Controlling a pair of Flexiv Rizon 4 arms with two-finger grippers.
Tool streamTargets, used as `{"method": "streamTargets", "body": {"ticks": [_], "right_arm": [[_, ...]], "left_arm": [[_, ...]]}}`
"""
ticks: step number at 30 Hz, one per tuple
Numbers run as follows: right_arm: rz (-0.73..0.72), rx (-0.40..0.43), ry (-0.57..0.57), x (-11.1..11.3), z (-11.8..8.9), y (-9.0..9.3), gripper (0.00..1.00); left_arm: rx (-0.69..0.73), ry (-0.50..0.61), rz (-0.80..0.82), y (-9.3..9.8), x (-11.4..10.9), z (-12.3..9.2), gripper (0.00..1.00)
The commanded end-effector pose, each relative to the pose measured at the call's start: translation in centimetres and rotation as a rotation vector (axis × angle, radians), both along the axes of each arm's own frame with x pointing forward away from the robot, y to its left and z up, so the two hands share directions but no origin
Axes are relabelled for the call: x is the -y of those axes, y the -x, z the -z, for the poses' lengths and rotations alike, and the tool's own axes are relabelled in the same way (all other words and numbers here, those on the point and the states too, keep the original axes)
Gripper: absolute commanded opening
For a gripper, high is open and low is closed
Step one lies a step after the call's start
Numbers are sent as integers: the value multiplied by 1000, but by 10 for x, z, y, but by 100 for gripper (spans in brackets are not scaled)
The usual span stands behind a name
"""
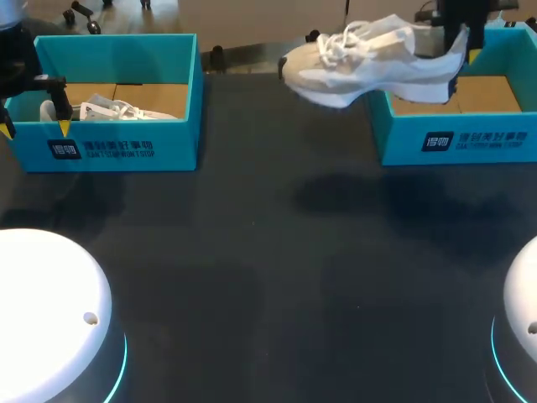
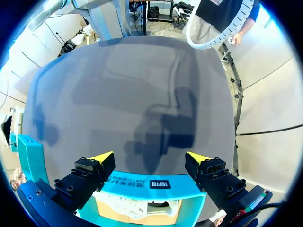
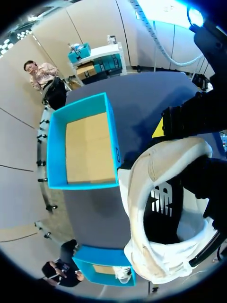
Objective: Take the shoe out of the shoebox, open the shoe tongue, remove and reinsert the insole, then place the shoe into the shoebox
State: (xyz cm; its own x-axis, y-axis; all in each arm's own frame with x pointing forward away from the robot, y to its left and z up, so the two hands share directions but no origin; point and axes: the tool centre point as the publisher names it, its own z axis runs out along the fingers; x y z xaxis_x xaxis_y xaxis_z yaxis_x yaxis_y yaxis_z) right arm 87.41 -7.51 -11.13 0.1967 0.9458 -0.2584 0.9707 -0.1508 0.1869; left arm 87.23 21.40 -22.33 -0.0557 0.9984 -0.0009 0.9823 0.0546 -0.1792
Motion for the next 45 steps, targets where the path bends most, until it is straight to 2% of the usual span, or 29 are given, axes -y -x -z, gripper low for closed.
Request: {"method": "streamTargets", "body": {"ticks": [1,10,14,18,29,45], "right_arm": [[-46,86,30,-20,2,18,0],[-52,28,22,-58,3,53,0],[-17,-23,2,-82,6,72,0],[37,-32,-13,-103,10,91,0],[112,-87,-32,-137,19,127,0],[112,-87,-32,-137,19,127,0]], "left_arm": [[4,-3,0,2,0,0,100],[4,-3,0,2,0,0,100],[4,-3,0,2,0,0,100],[4,-3,0,2,0,0,100],[4,-3,0,2,0,0,100],[4,-3,0,2,0,0,100]]}}
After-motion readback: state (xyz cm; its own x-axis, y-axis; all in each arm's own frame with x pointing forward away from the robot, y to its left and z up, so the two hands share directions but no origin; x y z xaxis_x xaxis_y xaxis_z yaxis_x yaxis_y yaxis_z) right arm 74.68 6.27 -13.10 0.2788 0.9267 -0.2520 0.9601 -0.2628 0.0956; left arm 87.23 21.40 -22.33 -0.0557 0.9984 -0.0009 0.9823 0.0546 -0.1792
